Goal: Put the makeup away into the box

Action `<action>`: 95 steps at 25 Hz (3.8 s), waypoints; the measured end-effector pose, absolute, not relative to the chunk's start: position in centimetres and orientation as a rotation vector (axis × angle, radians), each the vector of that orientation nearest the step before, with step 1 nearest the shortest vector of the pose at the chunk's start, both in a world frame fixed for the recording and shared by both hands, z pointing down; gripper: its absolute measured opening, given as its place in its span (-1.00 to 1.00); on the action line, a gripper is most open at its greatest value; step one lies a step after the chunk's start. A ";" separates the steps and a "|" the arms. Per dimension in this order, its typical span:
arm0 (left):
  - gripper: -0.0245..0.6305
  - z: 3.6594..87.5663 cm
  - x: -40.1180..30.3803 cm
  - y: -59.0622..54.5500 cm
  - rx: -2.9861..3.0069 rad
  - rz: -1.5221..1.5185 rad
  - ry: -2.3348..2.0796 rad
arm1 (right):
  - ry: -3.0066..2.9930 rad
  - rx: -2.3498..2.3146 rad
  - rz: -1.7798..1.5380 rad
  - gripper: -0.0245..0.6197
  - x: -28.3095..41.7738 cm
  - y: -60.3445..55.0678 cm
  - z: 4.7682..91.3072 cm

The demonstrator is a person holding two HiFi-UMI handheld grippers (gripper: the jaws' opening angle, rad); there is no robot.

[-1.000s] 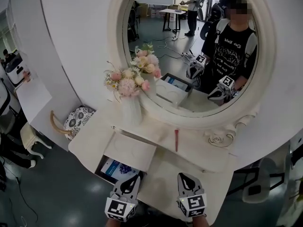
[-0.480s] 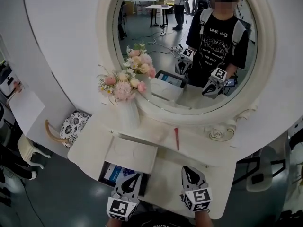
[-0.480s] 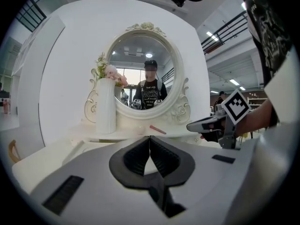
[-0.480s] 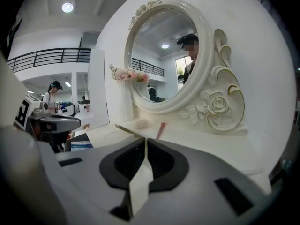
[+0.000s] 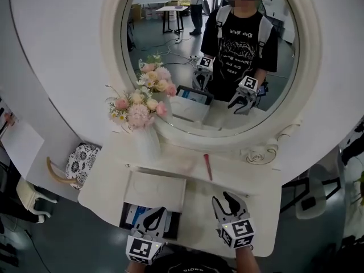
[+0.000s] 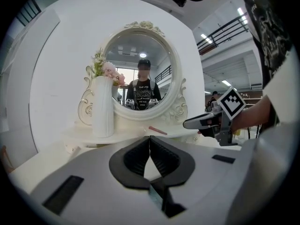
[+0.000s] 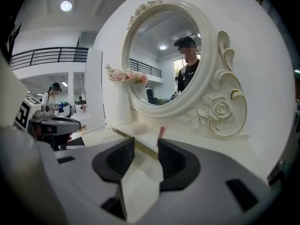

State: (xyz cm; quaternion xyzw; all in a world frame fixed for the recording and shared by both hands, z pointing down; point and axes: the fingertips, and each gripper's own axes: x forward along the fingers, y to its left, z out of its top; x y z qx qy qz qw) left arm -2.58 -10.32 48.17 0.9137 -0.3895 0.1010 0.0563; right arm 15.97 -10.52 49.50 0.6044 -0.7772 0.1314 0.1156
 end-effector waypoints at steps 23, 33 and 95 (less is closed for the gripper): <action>-0.88 49.0 -5.2 -11.9 2.729 0.330 -1.177 | -2.141 1.697 0.478 -0.46 15.4 -17.7 51.0; -0.88 49.8 -6.3 -13.1 2.708 0.337 -1.178 | -2.057 1.730 0.508 -0.46 16.2 -20.4 51.6; -0.88 50.4 -10.6 -16.6 2.619 0.384 -1.335 | -1.838 1.605 0.630 -0.69 17.6 -25.3 55.3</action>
